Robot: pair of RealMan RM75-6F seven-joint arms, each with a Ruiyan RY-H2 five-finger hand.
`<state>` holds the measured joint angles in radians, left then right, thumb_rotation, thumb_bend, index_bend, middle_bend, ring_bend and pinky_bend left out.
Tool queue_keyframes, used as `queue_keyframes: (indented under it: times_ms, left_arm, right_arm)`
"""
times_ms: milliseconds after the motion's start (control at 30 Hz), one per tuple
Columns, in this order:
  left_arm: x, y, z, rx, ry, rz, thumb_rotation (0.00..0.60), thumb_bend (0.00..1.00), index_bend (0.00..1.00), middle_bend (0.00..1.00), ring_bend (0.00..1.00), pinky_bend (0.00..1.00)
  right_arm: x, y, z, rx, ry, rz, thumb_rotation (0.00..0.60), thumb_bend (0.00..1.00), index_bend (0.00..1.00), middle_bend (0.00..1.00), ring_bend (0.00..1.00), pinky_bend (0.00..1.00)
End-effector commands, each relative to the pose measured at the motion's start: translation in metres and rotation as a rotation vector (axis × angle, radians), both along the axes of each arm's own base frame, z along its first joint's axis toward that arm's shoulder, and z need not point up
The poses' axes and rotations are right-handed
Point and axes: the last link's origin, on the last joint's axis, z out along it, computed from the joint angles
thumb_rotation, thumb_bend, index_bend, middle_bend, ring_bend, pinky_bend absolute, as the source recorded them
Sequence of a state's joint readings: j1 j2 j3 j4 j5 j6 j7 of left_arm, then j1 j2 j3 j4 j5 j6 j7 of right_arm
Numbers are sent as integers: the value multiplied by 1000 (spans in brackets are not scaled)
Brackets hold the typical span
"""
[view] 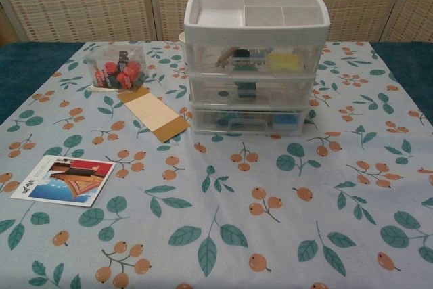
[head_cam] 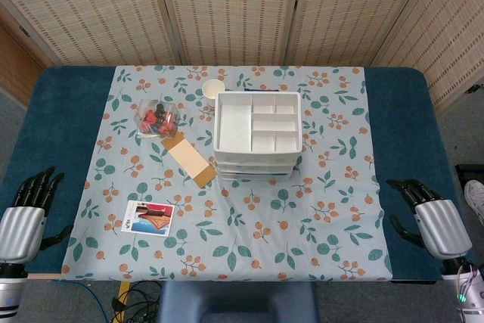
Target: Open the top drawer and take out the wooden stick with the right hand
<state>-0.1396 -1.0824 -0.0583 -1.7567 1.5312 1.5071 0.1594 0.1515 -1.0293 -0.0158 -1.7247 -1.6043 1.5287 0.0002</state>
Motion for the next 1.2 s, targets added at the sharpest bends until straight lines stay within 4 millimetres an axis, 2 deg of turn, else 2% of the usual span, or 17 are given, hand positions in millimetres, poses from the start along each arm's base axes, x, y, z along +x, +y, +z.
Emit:
queue_keyframes:
  times_ms: [33, 400, 533, 633, 733, 800, 867, 1000, 1200]
  left_arm:
    - [0, 1, -1, -8, 3, 1, 600, 159, 32, 0, 0, 79]
    - [-2, -1, 2, -1, -1, 8, 600, 159, 32, 0, 0, 79]
    - [-2, -1, 2, -5, -1, 8, 600, 159, 32, 0, 0, 79]
    - [-1, -1, 2, -7, -3, 2, 600, 160, 32, 0, 0, 79]
    - [-1, 0, 2, -9, -3, 0, 600, 159, 32, 0, 0, 79]
    - [-1, 0, 2, -10, -2, 1, 600, 159, 32, 0, 0, 79]
    - [-2, 0, 2, -10, -3, 1, 600, 160, 32, 0, 0, 79]
    - [-3, -1, 3, -10, -2, 5, 600, 159, 32, 0, 0, 79]
    - [-6, -2, 7, -1, -3, 13, 600, 159, 32, 0, 0, 79]
  right_arm:
    - [0, 0, -1, 2, 0, -2, 600, 378, 163, 286, 242, 418]
    - [14, -8, -11, 30, -19, 38, 600, 378, 164, 286, 242, 418]
    - [23, -15, -22, 56, -47, 33, 600, 378, 163, 312, 265, 418]
    - [35, -21, -37, 119, -98, 37, 600, 378, 163, 381, 366, 473]
    - [48, -28, -54, 205, -176, 35, 600, 378, 163, 470, 474, 604]
    - [55, -33, -64, 261, -233, 28, 600, 378, 153, 561, 583, 730]
    - [64, -39, -77, 332, -313, 7, 600, 384, 141, 615, 649, 795]
    - [80, -49, -102, 454, -474, -41, 600, 457, 113, 698, 756, 853]
    - [101, -66, -135, 592, -683, -111, 600, 526, 44, 747, 818, 895]
